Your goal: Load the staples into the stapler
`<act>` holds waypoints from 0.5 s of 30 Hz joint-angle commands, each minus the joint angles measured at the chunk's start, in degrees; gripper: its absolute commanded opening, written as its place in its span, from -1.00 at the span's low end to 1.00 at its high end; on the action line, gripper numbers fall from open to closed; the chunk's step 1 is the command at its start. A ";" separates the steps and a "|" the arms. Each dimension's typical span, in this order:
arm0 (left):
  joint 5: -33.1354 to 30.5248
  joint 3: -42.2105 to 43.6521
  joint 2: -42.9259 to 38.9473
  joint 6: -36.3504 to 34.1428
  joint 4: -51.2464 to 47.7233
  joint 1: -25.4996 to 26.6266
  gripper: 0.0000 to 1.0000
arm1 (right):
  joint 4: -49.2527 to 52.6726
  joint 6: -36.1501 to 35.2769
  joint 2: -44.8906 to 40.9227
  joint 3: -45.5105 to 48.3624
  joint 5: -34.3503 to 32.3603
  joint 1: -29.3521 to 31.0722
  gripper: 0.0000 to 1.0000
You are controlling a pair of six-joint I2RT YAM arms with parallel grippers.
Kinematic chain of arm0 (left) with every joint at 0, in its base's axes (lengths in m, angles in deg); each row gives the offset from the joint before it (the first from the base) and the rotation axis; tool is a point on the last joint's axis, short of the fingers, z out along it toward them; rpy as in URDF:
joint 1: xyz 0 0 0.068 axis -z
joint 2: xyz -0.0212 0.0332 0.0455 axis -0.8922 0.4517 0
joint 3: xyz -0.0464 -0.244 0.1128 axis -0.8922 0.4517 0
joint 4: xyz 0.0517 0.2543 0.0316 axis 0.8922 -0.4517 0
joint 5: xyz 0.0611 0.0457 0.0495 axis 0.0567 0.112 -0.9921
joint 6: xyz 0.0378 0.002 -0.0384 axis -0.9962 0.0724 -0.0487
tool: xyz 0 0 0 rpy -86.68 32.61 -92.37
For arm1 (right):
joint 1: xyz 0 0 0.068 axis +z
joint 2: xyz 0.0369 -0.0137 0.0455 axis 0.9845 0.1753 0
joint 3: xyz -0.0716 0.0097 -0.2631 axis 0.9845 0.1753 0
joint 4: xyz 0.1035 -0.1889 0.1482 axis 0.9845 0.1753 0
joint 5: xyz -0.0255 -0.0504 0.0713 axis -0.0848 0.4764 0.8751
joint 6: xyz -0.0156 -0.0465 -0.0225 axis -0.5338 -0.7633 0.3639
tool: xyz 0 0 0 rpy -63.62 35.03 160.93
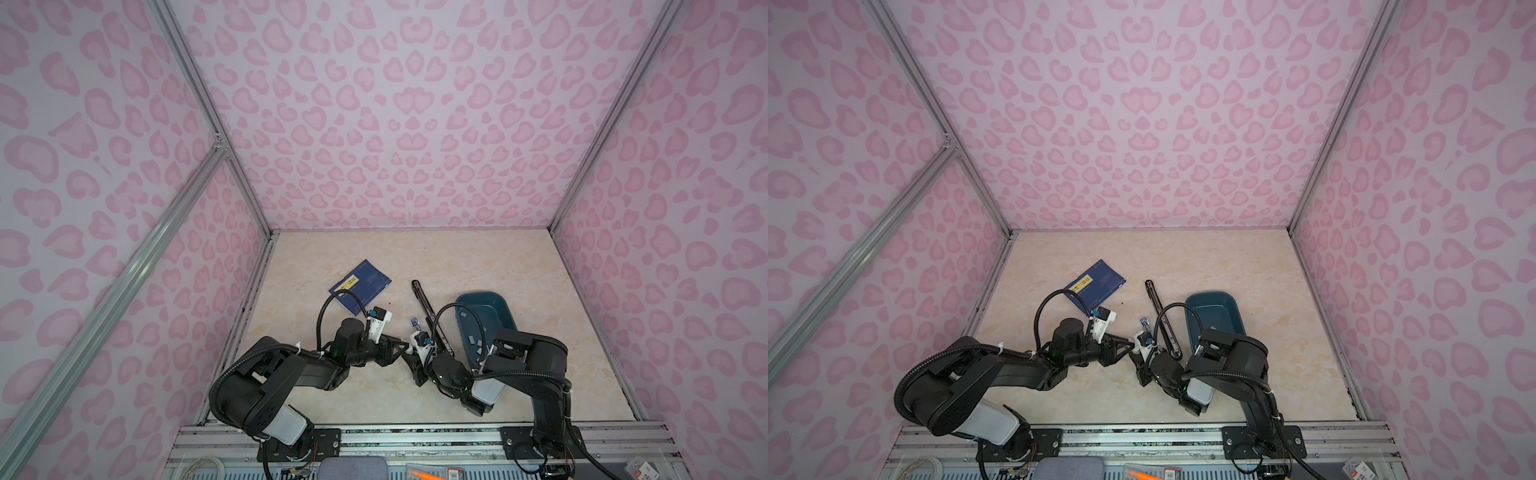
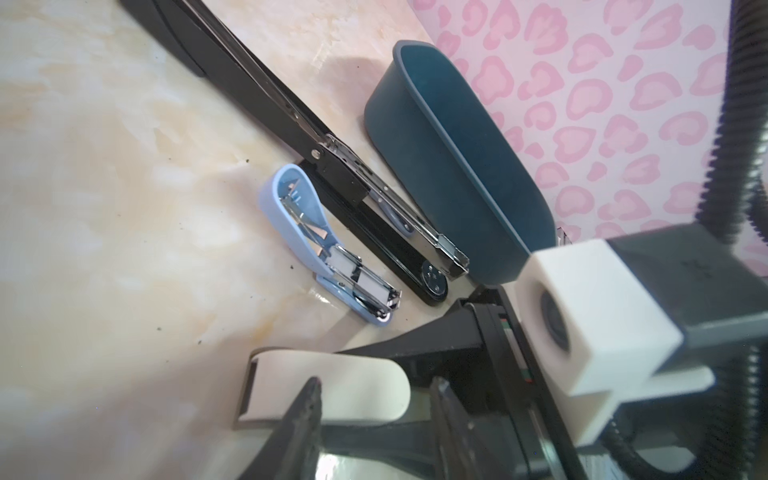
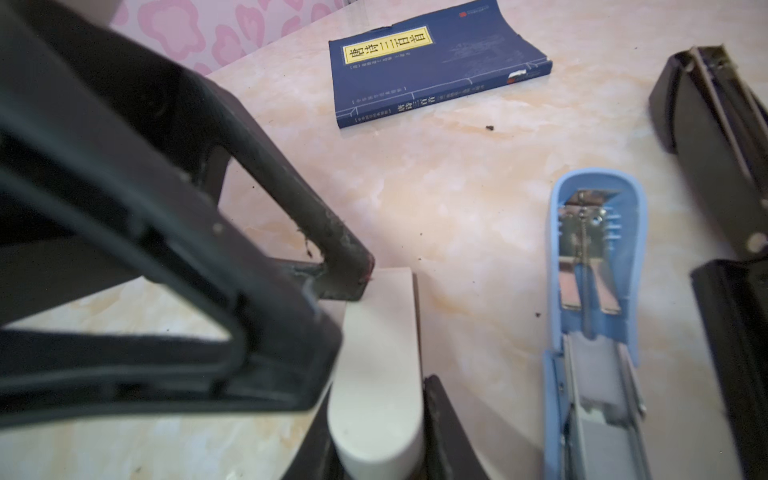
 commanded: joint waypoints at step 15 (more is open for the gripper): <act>-14.93 -0.28 -1.61 -1.47 -7.41 0.76 -0.09 | 7.95 -1.03 -7.82 2.04 1.49 0.24 -0.16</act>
